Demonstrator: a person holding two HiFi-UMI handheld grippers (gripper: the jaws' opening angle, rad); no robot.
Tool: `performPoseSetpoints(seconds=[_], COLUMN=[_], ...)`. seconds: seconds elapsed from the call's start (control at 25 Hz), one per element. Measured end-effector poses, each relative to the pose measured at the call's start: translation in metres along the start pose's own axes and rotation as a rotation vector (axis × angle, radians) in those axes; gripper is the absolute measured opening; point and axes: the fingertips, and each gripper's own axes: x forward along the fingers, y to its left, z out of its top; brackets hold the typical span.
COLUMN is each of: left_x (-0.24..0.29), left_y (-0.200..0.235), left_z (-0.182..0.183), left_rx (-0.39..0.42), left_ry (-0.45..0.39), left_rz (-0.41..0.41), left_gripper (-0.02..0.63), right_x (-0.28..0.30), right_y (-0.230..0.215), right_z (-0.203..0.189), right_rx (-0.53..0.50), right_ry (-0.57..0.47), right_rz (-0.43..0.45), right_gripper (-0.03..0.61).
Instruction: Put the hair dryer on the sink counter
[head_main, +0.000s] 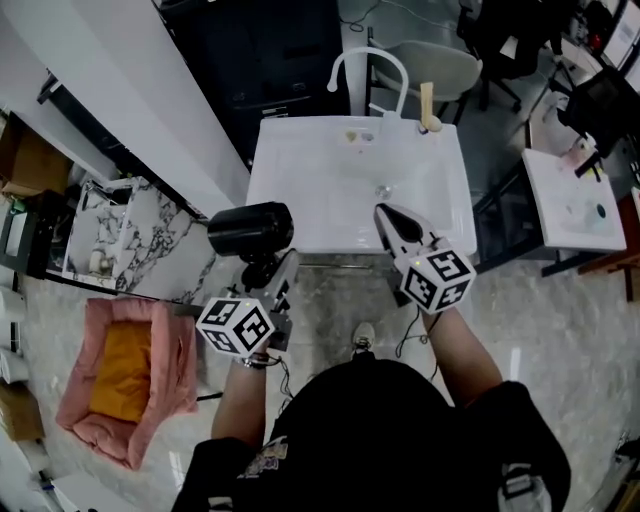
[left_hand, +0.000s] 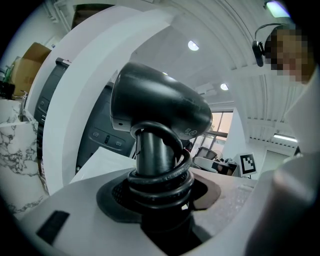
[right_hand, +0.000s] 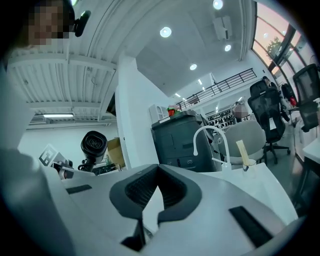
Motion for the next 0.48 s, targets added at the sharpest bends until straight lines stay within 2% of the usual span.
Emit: performPoseSetpoints(seconds=[0.24,0.48], left_x=[0.047,0.080], left_y=[-0.008,-0.013], left_z=[0.008,0.010], left_rx=[0.006,0.002], left_ry=[-0.014,-0.007], left_rz=[0.029,0.041], left_gripper=[0.216,0.216], right_x=[0.016,0.023], right_y=[-0.038,-0.069], right_z=[0.012,0.019], right_rx=[-0.003,0.019], right_ry=[0.008,-0.005], right_rz=[0.052,0.065], right_gripper=[0.002,0.006])
